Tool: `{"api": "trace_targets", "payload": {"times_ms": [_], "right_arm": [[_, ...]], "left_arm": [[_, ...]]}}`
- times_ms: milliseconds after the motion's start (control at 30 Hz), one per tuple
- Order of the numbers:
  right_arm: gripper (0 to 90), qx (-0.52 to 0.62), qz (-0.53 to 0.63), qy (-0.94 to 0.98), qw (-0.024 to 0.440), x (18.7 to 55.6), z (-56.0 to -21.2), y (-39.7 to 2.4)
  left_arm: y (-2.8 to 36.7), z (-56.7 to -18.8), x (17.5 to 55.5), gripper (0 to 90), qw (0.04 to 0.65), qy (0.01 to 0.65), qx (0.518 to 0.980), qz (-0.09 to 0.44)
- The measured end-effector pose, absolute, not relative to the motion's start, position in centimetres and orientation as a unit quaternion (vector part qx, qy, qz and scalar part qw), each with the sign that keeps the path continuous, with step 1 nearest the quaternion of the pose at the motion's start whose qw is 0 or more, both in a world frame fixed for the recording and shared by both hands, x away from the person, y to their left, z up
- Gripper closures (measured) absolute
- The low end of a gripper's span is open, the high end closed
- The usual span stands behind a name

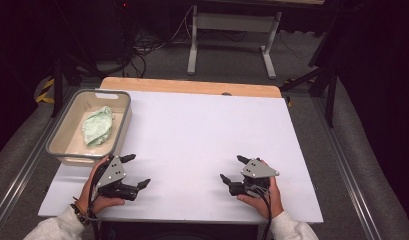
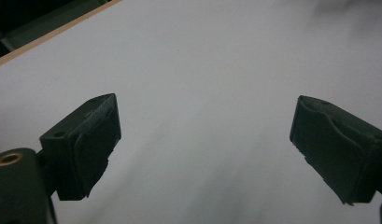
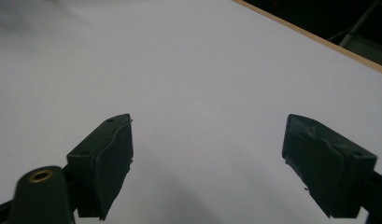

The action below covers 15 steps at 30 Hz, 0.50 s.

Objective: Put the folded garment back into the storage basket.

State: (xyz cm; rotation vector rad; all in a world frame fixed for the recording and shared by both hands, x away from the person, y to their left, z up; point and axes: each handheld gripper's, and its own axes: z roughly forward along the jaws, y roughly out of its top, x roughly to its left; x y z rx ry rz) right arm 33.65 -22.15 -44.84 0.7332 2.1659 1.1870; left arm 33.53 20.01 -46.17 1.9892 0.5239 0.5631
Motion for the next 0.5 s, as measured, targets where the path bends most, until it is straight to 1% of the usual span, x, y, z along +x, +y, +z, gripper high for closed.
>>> {"api": "trace_targets", "payload": {"times_ms": [500], "right_arm": [[17.0,0.276,0.435,0.811,0.277,33.71,-45.08,-22.03]], "left_arm": [[20.3,-46.03,33.57,9.6,0.487,0.215,0.814,0.233]]}}
